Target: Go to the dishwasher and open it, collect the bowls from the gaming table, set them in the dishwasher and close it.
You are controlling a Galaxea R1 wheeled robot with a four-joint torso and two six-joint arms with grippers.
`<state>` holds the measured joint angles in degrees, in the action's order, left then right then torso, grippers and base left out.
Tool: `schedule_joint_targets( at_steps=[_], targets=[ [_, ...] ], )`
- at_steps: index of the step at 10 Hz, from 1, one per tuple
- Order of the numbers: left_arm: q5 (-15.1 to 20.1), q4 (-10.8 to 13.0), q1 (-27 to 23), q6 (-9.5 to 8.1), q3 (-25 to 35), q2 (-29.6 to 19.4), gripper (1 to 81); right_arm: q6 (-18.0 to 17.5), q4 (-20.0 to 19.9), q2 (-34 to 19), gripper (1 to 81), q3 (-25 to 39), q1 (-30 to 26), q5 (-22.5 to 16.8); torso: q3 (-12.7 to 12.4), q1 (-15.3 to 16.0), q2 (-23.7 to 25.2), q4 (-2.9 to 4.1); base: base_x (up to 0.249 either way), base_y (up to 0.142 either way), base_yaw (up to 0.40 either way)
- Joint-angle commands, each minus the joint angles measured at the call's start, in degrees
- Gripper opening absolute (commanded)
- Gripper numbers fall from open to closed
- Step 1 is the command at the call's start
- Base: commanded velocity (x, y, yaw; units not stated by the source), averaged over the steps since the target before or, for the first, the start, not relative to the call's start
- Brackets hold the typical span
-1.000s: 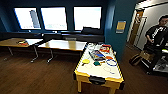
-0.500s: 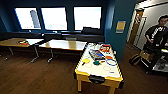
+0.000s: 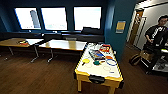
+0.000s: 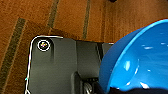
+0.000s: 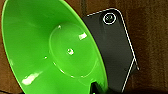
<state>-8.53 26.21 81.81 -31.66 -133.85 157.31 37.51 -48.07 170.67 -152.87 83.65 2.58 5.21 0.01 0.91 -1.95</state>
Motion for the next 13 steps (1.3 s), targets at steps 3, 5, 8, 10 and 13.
schedule_joint_targets(
  at_steps=[3,5,8,10,13],
  targets=[
    [1.68,1.92,-2.05,0.11,-9.32,3.81,1.0,0.46,2.10,3.12,1.0,-5.15,-2.30,-4.69,0.00,0.00,0.00,0.00,0.000,0.000,0.000],
    [1.68,1.92,-1.96,0.11,-10.38,4.60,1.0,0.46,2.10,3.21,1.0,-5.06,-2.30,-4.69,0.00,0.00,0.00,0.00,0.000,0.000,0.000],
    [1.68,1.83,-1.96,0.11,-10.38,4.34,1.0,0.46,2.10,3.21,1.0,-4.97,-2.21,-4.69,0.00,0.00,0.00,0.00,0.000,0.000,0.000],
    [1.59,1.74,-1.96,0.11,-10.38,4.25,1.0,0.46,2.01,3.21,1.0,-4.88,-2.30,-4.69,0.00,0.00,0.00,0.00,0.000,0.000,0.000],
    [1.68,1.92,-1.96,0.11,-10.38,4.78,1.0,0.46,2.01,3.30,1.0,-4.88,-2.38,-4.69,0.00,0.00,0.00,0.00,0.000,0.000,-0.300]
  ],
)
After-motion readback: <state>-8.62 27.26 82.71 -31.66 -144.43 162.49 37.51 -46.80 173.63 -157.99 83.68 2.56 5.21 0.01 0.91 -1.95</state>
